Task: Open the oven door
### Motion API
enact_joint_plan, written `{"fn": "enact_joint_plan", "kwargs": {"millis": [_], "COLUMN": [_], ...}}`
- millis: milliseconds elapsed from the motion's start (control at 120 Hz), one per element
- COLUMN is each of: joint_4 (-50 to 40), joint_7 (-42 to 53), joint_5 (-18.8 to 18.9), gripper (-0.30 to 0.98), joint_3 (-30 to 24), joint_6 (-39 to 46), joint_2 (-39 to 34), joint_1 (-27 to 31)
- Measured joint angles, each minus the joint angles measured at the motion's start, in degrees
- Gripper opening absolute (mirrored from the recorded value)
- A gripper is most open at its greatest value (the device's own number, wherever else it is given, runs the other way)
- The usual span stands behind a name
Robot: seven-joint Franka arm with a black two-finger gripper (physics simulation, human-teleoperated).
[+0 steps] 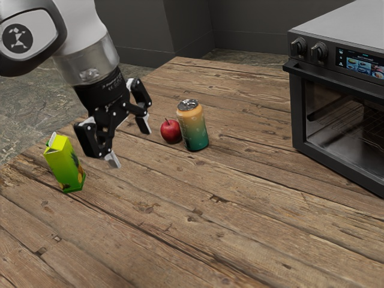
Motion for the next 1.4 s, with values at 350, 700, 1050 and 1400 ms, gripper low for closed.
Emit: {"fn": "enact_joint_plan", "kwargs": {"millis": [350,700,1050,1400], "joint_4": [12.3,24.8,25.1,31.4], "joint_7": [-13.9,-16.2,-15.0,-13.6], "joint_5": [3.2,16.4,21.3,22.0], "gripper": [0.69,0.69,0.69,0.69], "joint_3": [-11.1,-21.5,-21.8,-22.4], "joint_6": [10.9,25.6,31.9,37.2], "joint_2": [13.4,26.4,29.3,36.3], "joint_1": [-0.2,-3.3,-5.8,-4.3]}}
